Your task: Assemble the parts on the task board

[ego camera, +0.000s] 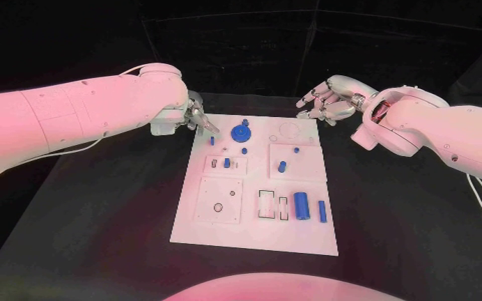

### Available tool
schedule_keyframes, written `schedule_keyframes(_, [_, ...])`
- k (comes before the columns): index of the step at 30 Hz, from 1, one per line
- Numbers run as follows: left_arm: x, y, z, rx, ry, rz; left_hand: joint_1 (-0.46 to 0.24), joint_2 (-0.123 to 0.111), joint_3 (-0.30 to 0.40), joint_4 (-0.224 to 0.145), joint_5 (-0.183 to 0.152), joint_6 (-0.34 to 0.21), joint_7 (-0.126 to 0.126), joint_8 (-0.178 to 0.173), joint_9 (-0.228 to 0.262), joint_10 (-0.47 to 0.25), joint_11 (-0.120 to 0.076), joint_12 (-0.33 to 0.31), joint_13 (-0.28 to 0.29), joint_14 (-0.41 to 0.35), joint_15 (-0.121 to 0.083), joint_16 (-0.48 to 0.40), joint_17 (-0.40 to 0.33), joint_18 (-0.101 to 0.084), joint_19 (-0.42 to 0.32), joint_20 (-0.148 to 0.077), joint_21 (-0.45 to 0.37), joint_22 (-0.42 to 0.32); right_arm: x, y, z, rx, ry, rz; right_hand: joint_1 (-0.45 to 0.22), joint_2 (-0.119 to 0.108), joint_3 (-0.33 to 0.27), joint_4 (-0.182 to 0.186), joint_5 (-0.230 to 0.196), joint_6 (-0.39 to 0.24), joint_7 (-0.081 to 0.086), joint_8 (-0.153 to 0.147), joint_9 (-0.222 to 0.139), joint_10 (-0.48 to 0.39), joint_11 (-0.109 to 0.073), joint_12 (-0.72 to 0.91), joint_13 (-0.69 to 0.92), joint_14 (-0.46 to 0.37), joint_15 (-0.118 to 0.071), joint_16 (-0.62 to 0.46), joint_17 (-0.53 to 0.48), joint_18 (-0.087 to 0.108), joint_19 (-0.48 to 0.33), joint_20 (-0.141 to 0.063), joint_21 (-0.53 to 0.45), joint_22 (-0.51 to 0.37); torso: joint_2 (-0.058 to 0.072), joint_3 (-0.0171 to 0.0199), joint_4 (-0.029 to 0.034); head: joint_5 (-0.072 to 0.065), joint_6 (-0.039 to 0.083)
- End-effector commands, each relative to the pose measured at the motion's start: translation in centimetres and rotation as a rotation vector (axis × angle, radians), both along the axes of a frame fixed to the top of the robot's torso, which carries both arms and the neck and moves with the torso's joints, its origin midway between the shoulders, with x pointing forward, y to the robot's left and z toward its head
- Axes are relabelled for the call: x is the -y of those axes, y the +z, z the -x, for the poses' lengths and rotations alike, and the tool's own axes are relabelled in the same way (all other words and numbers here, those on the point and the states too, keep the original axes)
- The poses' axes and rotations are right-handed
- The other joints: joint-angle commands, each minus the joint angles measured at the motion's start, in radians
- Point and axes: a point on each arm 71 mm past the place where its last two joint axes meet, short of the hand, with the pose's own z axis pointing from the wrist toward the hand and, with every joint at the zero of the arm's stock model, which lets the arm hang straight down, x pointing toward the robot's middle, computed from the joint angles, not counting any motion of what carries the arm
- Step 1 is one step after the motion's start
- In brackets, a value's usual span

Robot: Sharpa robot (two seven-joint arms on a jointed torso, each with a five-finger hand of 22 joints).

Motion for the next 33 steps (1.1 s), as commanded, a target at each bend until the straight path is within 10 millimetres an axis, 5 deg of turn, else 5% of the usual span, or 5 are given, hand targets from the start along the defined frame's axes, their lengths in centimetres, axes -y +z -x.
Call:
schedule_keyframes(1, [0.3, -0.4, -0.4, 0.030, -0.018, 0.001, 0.013, 0.002, -0.009, 0.003, -0.002, 0.004, 0.006, -0.007, -0.002, -0.007, 0.002, 0.004, 0.001, 0.105, 0.008, 0.003, 0.263, -0.004, -0.001, 0.006, 0.001, 0.002, -0.2, 0.2, -0.1, 0.011, 0.002, -0.007, 0.001, 0.008, -0.008, 0.001, 0.006, 0.000, 0.000, 0.005, 0.000, -0.008, -0.002, -0.008, -0.004, -0.010, 0.001, -0.008, -0.005, 0.014, -0.010, -0.001, -0.008, -0.006, 0.000, 0.0002, -0.0026, 0.001, 0.000])
schedule_keyframes(19, [1.8, -2.1, -0.4, 0.009, -0.040, 0.007, 0.037, 0.019, -0.035, 0.011, -0.002, 0.019, 0.003, -0.004, -0.009, -0.006, 0.000, 0.008, 0.002, 0.105, 0.006, 0.003, 0.263, -0.005, 0.002, 0.006, 0.003, 0.007, -0.4, 0.2, -0.2, 0.016, 0.002, -0.007, 0.001, 0.008, -0.009, 0.001, 0.007, 0.000, 0.000, 0.005, 0.000, -0.009, -0.002, -0.010, -0.006, -0.010, 0.001, -0.010, -0.007, 0.015, -0.012, -0.001, -0.010, -0.010, 0.000, 0.0001, -0.0017, 0.002, -0.004])
schedule_keyframes(33, [2.1, -2.2, -0.3, 0.002, -0.049, 0.008, 0.140, 0.062, -0.027, -0.037, -0.002, 0.023, 0.001, -0.002, -0.020, -0.008, -0.002, 0.010, -0.002, 0.105, 0.005, 0.003, 0.263, -0.005, 0.002, 0.005, 0.003, 0.009, -0.4, 0.1, -0.3, 0.011, 0.002, -0.004, 0.001, 0.008, -0.010, 0.001, 0.007, 0.000, 0.000, 0.006, 0.000, -0.010, -0.002, -0.011, -0.007, -0.010, 0.001, -0.011, -0.007, 0.015, -0.012, 0.000, -0.012, -0.011, 0.000, 0.0001, -0.0010, 0.000, -0.008])
